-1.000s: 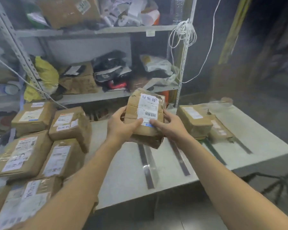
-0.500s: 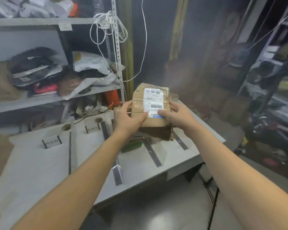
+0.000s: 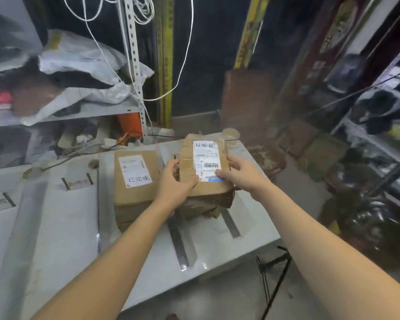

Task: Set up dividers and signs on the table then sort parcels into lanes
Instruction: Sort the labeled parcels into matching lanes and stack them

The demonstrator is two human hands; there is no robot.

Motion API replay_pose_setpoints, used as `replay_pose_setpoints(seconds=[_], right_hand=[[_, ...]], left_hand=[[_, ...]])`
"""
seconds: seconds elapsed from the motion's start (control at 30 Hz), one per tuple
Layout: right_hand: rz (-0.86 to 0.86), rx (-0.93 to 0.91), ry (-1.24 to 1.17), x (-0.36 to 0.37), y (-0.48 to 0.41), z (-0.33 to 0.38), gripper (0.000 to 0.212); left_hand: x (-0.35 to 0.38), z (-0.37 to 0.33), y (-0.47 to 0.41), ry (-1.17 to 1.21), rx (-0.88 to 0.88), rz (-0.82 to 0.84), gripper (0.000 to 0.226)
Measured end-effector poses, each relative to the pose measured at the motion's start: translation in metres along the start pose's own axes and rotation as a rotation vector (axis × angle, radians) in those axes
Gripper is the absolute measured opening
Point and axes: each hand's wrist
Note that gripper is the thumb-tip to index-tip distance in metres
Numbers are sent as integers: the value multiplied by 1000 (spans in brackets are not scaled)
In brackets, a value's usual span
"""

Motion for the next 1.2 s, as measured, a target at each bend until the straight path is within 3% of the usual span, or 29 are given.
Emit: replay_pose_setpoints(seconds=[0.23, 0.4, 0.6, 0.83, 0.93, 1.03, 1.2], right_hand=[[155, 40, -13, 1, -77, -37, 64], [303, 29, 64, -1, -118, -59, 53], [391, 37, 208, 1, -135, -75, 62], [333, -65, 360, 1, -136, -79, 53], [302, -132, 489, 0, -139, -66, 45], [256, -275, 580, 1, -140, -41, 55], [283, -516, 591, 20, -125, 12, 59]], left_hand=[[18, 23, -31, -59, -96, -111, 51], [39, 35, -44, -84, -178, -204, 53], [57, 53, -49, -150, -255, -283, 58], [59, 56, -50, -267, -238, -274, 62], [54, 45, -49, -294, -228, -266, 81], [43, 25, -44, -357, -248, -248, 98], [6, -17, -28, -726, -139, -395, 80]])
Point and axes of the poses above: each hand's wrist, its own y-axis away from the middle knuckle, its own x-axis out of the palm, z = x × y, and after that the axes turned 2 degrees about -x, right-handed
